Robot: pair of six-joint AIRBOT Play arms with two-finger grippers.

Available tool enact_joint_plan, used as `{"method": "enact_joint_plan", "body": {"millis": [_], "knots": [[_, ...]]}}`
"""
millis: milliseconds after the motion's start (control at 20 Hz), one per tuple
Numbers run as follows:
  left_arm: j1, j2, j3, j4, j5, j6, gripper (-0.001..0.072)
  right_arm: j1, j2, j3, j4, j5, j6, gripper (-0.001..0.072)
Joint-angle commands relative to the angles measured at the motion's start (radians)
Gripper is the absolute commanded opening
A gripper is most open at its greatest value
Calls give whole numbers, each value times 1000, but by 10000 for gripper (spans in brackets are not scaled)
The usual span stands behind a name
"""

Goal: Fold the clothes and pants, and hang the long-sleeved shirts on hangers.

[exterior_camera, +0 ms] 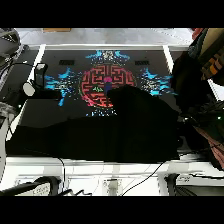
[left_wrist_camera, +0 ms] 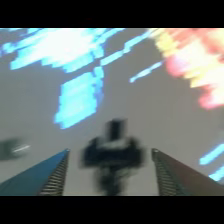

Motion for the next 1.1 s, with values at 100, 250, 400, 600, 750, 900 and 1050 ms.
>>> {"method": "enact_joint_plan", "body": {"millis": [100, 250, 400, 600, 750, 900, 1050], "knots": [[-40, -70, 1, -489, 56, 0, 663, 1, -77, -83, 84, -237, 13, 694], [-52, -121, 1, -508, 56, 5, 661, 3, -123, -83, 168, -228, -26, 690], [-72, -167, 1, -508, 56, 19, 660, 41, -142, -83, 222, -216, -96, 657], [-130, -226, 1, -514, 66, 19, 660, 103, -143, -83, 224, -196, -143, 582], [-186, -270, 1, -580, 122, 19, 659, 104, -143, -83, 224, -194, -148, 380], [-246, -305, 1, -645, 220, 20, 659, 105, -141, -83, 225, -179, -200, 95], [-281, -313, 1, -658, 271, 19, 659, 105, -140, -69, 223, -105, -312, 20]]}}
